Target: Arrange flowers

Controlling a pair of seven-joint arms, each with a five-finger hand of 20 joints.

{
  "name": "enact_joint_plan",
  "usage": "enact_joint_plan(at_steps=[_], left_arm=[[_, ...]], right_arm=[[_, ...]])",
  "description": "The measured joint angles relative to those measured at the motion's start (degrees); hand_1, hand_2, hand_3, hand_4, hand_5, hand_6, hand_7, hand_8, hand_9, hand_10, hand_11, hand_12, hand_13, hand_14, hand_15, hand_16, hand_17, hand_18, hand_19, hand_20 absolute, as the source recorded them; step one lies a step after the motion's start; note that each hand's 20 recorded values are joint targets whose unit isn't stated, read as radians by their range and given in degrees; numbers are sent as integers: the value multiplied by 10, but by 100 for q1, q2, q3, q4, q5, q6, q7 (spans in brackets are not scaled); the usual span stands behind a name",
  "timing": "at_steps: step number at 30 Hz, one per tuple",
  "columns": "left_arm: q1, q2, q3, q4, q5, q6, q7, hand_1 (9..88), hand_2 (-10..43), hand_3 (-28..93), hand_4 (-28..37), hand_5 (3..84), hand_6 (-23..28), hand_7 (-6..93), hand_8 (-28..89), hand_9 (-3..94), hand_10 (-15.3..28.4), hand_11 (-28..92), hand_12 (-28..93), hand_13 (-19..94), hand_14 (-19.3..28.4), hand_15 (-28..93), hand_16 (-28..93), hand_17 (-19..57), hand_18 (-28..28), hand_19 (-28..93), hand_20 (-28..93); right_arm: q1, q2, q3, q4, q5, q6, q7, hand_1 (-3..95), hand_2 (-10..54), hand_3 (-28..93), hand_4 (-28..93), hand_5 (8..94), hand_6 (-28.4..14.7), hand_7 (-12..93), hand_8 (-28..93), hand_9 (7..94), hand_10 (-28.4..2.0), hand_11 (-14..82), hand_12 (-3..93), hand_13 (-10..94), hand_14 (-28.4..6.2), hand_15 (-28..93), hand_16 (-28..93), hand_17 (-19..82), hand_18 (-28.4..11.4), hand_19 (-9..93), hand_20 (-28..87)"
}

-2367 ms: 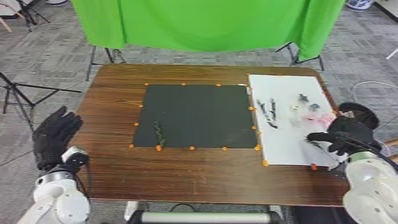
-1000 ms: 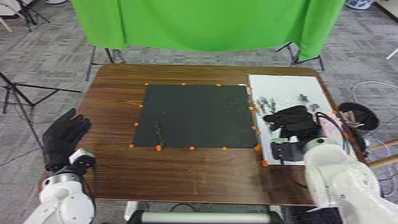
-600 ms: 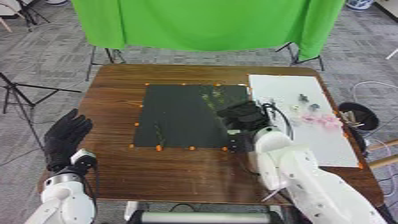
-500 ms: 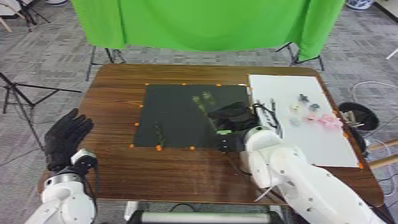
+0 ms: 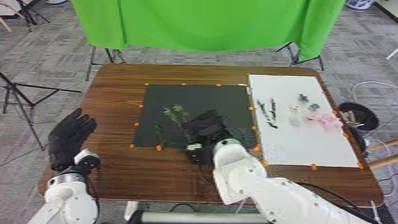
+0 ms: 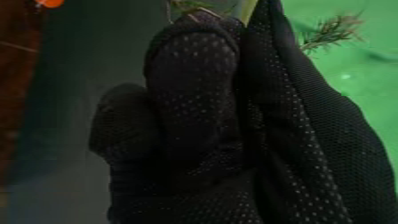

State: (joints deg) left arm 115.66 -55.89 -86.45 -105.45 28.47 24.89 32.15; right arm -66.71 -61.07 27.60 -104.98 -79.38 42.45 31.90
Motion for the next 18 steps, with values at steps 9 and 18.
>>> enact_joint_plan(at_steps=[9, 18], left_arm=[[1, -5, 0, 0, 7, -1, -11, 361, 64, 702, -184, 507, 51, 165, -82, 495, 147, 236, 96, 449, 164, 236, -25, 240, 148, 208, 288], [2, -4, 2, 0, 13, -1, -31, 360, 62, 704, -185, 506, 51, 165, -82, 496, 147, 236, 96, 449, 164, 236, -24, 237, 148, 208, 288]], right_arm=[[12, -83, -95, 233, -1038, 180, -198, 606, -95, 573, -158, 827, -40, 167, 77, 923, -136, 133, 154, 937, -50, 452, 167, 763, -70, 735, 358], [115, -49, -300, 295, -1437, 229, -103, 596, -81, 566, -145, 815, -42, 151, 64, 906, -142, 123, 133, 937, -55, 437, 162, 762, -73, 729, 353]])
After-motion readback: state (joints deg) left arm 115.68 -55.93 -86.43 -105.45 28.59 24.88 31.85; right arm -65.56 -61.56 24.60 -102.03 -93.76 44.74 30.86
